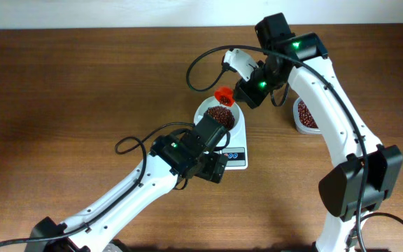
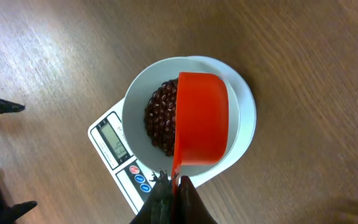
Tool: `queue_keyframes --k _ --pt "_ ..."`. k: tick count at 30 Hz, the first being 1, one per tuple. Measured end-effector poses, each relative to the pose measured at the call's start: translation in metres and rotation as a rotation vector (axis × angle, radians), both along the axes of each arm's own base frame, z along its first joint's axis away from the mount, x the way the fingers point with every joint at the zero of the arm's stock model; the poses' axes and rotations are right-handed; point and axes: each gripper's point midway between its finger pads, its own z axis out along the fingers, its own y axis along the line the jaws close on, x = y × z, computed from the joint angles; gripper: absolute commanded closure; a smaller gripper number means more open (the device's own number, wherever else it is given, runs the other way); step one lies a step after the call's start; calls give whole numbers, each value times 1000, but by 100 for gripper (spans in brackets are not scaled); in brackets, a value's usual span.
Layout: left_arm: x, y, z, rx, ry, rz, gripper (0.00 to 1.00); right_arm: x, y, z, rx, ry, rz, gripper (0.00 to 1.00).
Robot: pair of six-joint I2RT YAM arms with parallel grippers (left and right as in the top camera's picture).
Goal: Scoop item into bowl and weigh 50g on scale
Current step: 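Tilt the scoop slightly with the right gripper to trickle beans into bowl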
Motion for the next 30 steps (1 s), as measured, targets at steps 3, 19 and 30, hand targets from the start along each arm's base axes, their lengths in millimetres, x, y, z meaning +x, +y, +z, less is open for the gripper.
queue_keyframes --k 3,19,30 --pt "0 0 0 0 0 0 1 1 0 0 0 -3 0 96" --pt "0 0 0 0 0 0 1 4 2 2 16 -5 -20 96" --pt "0 0 0 0 0 0 1 4 2 2 13 -5 -22 96"
